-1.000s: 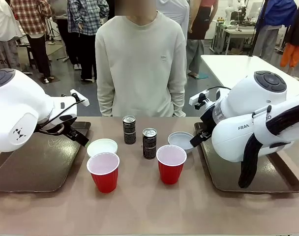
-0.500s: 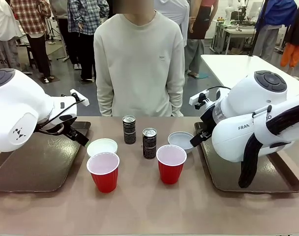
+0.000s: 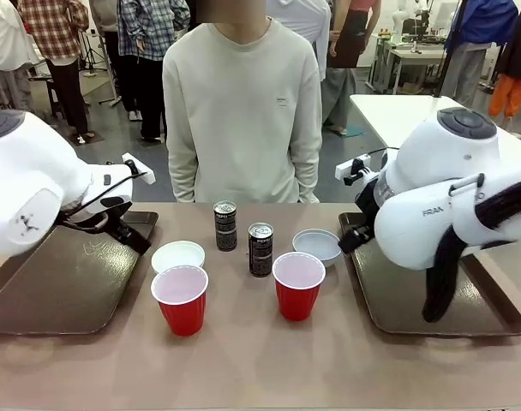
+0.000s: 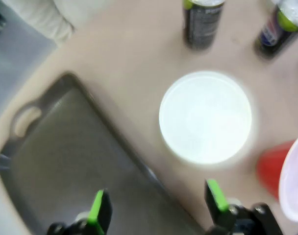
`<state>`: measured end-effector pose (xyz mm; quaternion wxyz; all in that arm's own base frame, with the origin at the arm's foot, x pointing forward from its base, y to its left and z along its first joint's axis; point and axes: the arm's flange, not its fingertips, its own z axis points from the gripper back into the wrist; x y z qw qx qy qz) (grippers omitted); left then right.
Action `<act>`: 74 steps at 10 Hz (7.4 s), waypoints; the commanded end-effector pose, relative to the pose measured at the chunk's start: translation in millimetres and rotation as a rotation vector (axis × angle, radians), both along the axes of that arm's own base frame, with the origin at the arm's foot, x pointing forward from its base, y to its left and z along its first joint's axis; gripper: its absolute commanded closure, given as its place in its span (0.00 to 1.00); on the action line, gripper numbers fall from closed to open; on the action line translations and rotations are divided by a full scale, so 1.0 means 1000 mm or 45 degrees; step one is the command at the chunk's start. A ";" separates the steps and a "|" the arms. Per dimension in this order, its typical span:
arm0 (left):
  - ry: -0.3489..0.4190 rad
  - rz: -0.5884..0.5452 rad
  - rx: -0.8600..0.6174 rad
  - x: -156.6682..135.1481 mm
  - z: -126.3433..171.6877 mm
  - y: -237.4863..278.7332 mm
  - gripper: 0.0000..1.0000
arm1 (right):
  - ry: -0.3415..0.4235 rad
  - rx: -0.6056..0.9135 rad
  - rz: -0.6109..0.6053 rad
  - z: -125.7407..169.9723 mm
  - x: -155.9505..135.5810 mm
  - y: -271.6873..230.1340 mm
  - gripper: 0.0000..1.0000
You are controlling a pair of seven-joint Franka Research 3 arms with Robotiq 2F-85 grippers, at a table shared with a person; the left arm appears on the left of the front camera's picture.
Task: Prepare tableware on both trays.
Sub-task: Pick up a Picnic Bowl from the table and place it on a Handle tray.
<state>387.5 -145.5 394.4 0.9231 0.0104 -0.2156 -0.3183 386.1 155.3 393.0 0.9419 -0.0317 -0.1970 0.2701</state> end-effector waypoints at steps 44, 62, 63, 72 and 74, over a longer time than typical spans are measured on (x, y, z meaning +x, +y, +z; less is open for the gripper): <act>0.619 0.372 -1.419 -0.035 0.053 0.327 0.00 | 0.634 1.467 -0.058 0.067 -0.091 -0.311 0.00; 0.619 0.372 -1.419 -0.035 0.053 0.327 0.00 | 0.149 0.157 -0.393 0.073 -0.022 0.065 0.00; 0.619 0.372 -1.419 -0.035 0.053 0.327 0.00 | 0.173 0.123 -0.407 0.071 -0.017 0.063 0.00; 0.619 0.372 -1.419 -0.035 0.053 0.327 0.00 | 0.245 0.080 -0.697 -0.019 0.119 0.107 0.00; 0.619 0.372 -1.419 -0.035 0.053 0.327 0.00 | 0.257 0.126 -0.668 -0.028 0.124 0.099 0.00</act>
